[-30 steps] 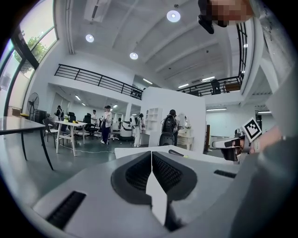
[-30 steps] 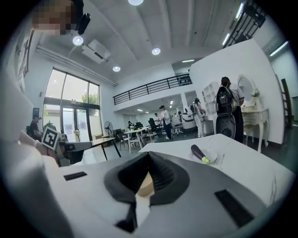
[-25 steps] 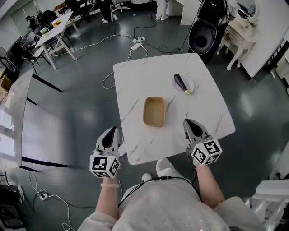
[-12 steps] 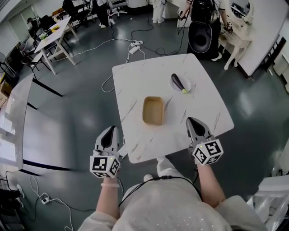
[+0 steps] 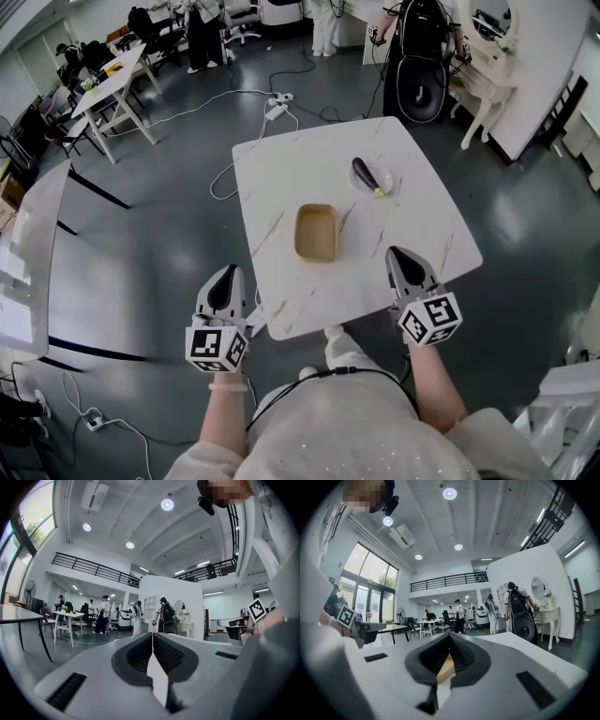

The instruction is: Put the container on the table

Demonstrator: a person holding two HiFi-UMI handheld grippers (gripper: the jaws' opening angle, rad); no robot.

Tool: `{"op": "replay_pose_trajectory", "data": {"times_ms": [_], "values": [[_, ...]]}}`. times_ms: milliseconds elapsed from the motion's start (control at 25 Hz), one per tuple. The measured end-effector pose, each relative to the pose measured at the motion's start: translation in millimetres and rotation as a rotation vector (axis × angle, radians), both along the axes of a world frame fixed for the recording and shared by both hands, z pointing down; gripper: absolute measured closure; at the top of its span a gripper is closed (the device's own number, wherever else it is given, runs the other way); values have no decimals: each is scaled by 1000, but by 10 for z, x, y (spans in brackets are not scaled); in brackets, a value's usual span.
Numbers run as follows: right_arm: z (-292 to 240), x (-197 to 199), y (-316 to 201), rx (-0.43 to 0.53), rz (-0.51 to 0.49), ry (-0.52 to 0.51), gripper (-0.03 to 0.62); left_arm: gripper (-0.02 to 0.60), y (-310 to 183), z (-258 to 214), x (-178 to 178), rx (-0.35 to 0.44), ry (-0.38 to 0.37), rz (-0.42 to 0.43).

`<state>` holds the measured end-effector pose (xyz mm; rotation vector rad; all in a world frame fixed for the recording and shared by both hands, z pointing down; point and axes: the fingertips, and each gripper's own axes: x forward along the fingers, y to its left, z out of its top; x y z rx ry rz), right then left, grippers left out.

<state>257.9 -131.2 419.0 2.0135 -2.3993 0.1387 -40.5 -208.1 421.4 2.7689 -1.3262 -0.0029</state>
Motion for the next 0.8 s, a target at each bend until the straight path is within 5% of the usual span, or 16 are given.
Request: {"op": "replay_pose_trajectory", "data": {"times_ms": [800], "values": [[51, -80, 38, -16, 5, 2, 588, 574, 22, 0, -93, 0, 8, -7]]}}
